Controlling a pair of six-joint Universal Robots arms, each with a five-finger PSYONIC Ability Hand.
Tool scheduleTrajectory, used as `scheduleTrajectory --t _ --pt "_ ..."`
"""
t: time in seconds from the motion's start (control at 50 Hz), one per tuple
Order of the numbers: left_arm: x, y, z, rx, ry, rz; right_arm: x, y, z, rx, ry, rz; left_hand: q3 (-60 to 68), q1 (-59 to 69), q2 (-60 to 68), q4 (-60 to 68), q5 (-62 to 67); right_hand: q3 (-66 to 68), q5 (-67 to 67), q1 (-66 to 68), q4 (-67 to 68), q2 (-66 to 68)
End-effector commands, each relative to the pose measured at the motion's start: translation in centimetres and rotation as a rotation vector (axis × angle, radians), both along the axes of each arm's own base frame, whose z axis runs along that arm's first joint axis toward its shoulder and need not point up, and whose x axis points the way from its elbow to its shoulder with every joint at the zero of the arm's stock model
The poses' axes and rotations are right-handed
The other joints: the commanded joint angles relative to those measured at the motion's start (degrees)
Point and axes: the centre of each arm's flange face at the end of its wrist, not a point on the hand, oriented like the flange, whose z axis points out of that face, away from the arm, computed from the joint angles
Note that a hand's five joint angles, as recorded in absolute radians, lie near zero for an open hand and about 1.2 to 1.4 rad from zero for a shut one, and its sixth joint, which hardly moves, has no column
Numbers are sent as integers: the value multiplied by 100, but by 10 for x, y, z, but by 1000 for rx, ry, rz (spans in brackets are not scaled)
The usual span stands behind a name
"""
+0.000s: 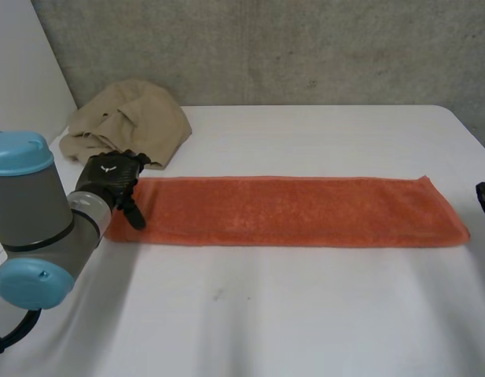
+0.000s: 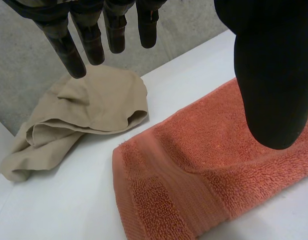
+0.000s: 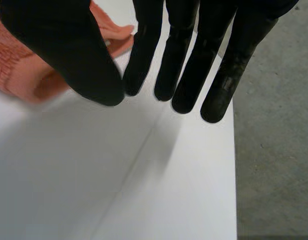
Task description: Fold the laundry.
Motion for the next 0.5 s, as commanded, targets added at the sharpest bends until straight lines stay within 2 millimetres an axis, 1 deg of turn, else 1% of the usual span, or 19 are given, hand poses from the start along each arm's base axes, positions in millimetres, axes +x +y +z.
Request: scheduleTrajectory --t 0.02,0.08,0.1,0.14,0.22,0.32,0.4,0.5 --pt "0 1 1 -3 1 0 2 9 -3 29 -76 91 -21 93 17 19 -101 -3146 -3072 -2041 -3205 -3118" --pt "0 2 1 2 1 1 9 14 -2 28 -109 147 -21 93 17 19 -101 -3701 -3626 -2596 -3760 -3673" --pt "1 3 1 2 2 1 12 16 4 14 -129 184 -21 93 17 19 -101 -3720 -3645 -2615 -3778 -3691" --pt "1 4 1 4 5 0 15 19 9 3 -147 216 -21 93 17 19 -101 -3703 -3628 -2598 -3762 -3675" --pt "2 7 4 -4 10 1 23 23 12 -1 -181 278 -21 93 17 19 -101 -3569 -3494 -2464 -3627 -3540" --pt "2 9 7 -12 13 -2 24 25 8 8 -185 300 -21 93 17 19 -101 -3333 -3258 -2228 -3392 -3305" --pt "2 11 5 -9 13 -5 22 23 -5 38 -202 300 -37 76 0 2 -118 -3048 -2973 -1943 -3107 -3020" --pt "0 12 5 -9 15 -17 20 21 -10 42 -187 295 -37 76 0 2 -118 -2762 -2687 -1657 -2820 -2733"
